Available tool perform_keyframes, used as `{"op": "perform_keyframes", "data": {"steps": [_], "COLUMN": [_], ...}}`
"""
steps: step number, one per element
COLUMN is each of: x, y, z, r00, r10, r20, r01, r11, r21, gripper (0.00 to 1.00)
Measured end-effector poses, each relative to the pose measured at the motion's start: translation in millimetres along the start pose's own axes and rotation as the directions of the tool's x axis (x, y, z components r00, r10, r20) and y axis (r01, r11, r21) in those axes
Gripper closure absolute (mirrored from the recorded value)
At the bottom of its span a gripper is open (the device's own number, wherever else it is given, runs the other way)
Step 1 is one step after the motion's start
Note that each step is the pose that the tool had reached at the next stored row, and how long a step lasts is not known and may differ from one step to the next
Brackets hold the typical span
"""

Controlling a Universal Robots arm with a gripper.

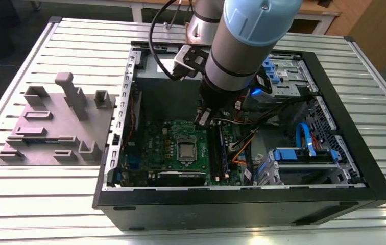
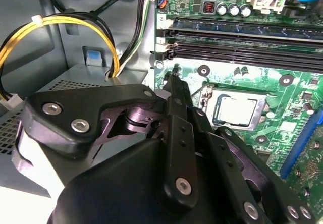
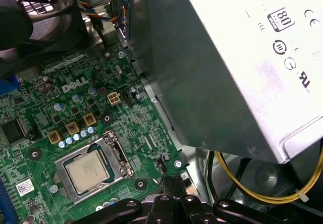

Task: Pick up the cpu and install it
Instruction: 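Install the first cpu locking lever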

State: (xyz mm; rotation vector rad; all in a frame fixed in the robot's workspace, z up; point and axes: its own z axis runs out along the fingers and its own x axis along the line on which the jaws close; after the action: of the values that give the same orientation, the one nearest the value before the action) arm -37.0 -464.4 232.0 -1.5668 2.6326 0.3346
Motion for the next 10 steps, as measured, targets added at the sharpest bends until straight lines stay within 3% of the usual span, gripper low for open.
{"op": "perform_keyframes", "data": {"steps": [10], "x": [4.1], "y": [-1.9], "z": [-1.3], "r00": [1.0], "r10": [-0.001], "r20": [-0.0007], "r01": [0.001], "r11": [1.0], "r21": [0.0001], "gripper": [0.9]}}
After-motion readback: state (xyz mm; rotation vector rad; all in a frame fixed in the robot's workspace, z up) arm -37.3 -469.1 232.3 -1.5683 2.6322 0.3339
